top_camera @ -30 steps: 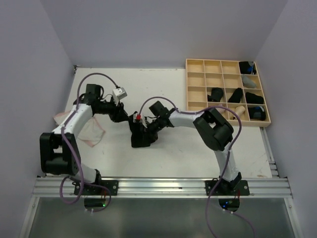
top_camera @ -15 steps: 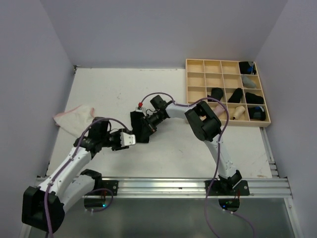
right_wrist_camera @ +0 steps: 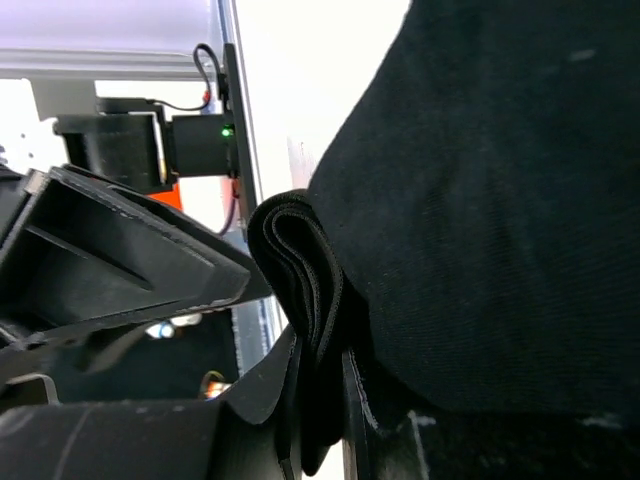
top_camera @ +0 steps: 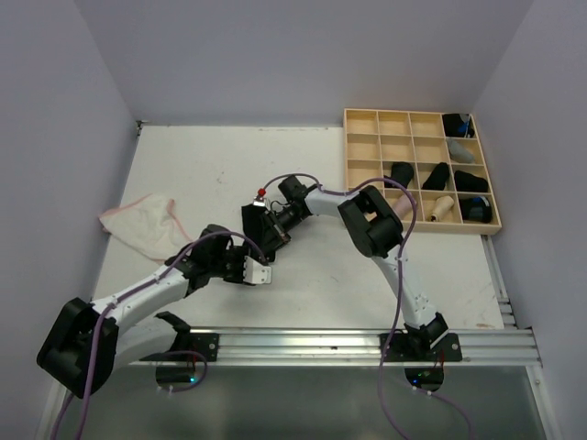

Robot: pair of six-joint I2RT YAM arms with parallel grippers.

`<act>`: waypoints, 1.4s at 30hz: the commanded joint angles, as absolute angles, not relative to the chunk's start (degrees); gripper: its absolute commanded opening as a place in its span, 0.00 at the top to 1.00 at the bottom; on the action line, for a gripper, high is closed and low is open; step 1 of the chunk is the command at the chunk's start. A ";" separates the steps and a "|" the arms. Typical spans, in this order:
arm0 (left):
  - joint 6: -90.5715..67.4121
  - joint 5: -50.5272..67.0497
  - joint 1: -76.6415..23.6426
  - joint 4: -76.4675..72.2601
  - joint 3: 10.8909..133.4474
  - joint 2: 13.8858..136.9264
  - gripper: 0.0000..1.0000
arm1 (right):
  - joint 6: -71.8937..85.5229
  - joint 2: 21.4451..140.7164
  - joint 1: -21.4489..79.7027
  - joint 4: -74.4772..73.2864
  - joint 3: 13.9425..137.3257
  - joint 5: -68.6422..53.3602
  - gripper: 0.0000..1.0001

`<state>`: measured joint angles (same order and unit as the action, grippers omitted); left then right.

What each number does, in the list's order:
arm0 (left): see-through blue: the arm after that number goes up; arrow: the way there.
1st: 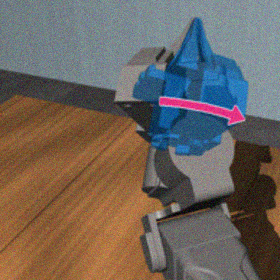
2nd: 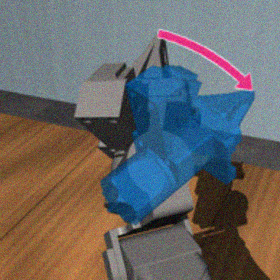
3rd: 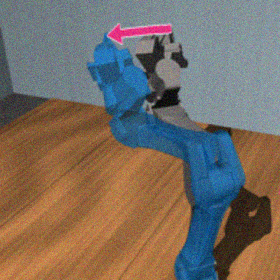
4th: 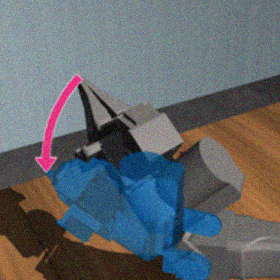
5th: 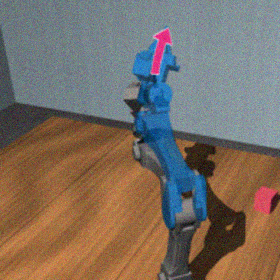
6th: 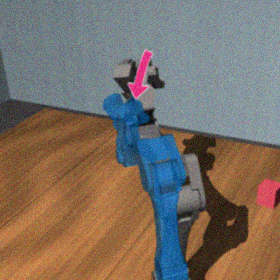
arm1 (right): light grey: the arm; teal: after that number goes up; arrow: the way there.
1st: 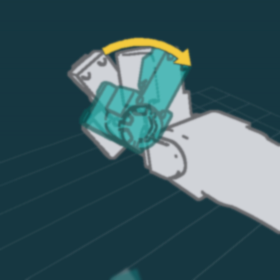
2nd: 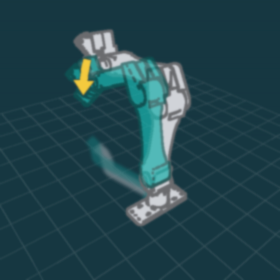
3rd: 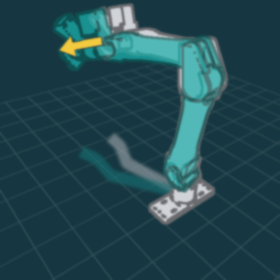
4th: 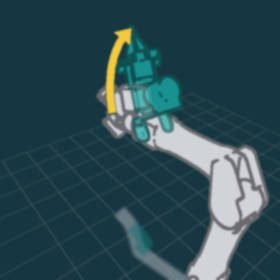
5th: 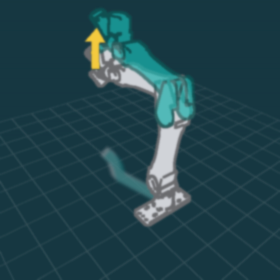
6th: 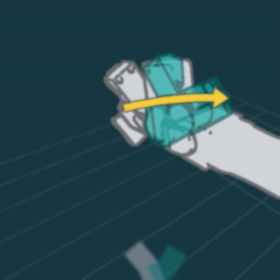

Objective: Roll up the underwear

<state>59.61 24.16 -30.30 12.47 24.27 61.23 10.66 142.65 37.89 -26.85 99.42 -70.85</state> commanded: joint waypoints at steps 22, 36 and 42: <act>61.96 16.61 -32.69 4.28 28.29 80.32 0.66 | 9.76 149.69 37.71 -35.77 101.95 -60.66 1.00; 59.68 22.32 -32.78 36.20 40.78 91.05 1.00 | 8.80 139.93 27.34 -36.65 110.38 -50.89 0.34; 56.00 27.42 -32.70 43.77 45.61 95.79 1.00 | -1.21 129.33 23.21 -38.32 107.07 -45.73 0.34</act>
<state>60.75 21.39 -32.03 25.39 46.76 89.54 6.35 138.69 25.26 -38.02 108.95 -54.26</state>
